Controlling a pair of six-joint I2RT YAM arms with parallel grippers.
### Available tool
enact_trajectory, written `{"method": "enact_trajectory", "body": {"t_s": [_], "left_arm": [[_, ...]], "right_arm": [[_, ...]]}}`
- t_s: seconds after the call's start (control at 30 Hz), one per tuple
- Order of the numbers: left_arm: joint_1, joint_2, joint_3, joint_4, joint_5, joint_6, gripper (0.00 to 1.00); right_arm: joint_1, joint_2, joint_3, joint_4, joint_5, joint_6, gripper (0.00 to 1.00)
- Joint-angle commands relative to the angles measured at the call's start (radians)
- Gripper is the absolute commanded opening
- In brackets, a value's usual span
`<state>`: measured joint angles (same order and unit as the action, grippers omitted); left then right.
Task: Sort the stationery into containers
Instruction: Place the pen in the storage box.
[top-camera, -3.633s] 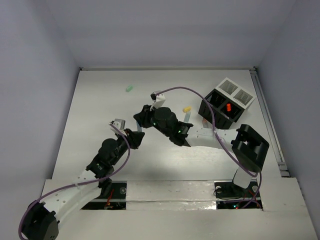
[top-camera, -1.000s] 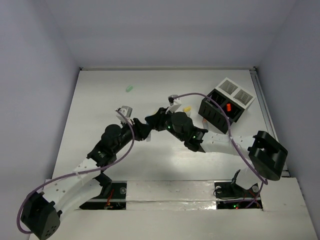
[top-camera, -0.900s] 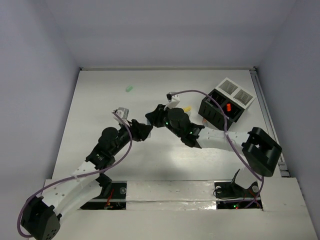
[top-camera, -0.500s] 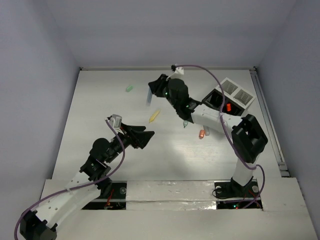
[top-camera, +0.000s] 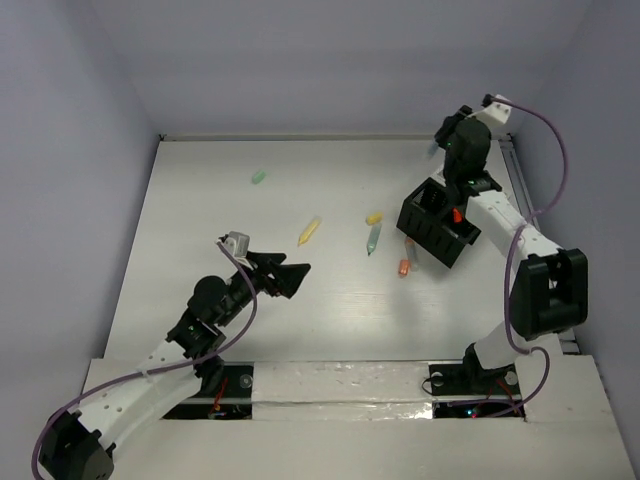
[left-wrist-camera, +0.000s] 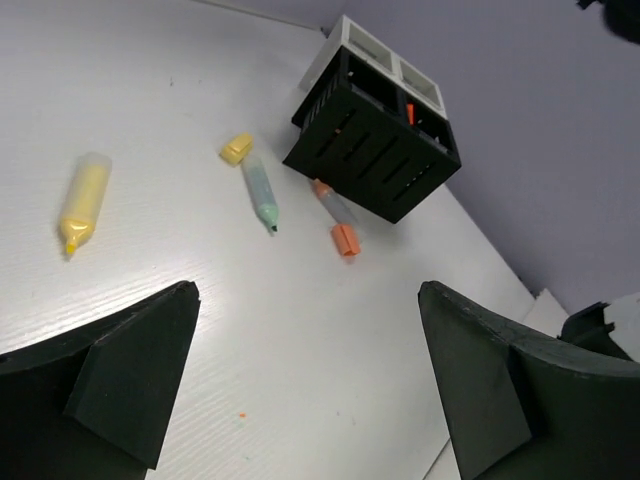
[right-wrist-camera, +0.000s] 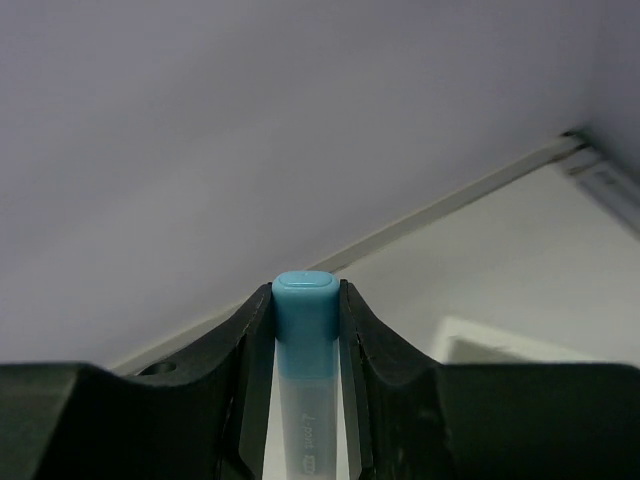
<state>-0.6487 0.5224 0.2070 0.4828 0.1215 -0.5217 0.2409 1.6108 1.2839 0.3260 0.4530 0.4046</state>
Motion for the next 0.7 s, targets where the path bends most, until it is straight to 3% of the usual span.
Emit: {"method": "enact_trajectory", "body": {"t_s": [0.0,0.3,0.67], "left_arm": [[-0.003,0.005,-0.021,0.094,-0.011,0.042,0.9],[-0.003,-0.056,-0.043,0.071,-0.023,0.022,0.99],[-0.003,-0.056,-0.043,0.048,-0.071,0.026,0.99]], "right_arm": [[-0.073,-0.069,-0.038,0.067,0.096,-0.122,0.0],[-0.138,0.003,-0.084,0.157,0.151,-0.285,0.0],[-0.16,0.123,-0.081,0.171,0.154,-0.316,0.0]]}}
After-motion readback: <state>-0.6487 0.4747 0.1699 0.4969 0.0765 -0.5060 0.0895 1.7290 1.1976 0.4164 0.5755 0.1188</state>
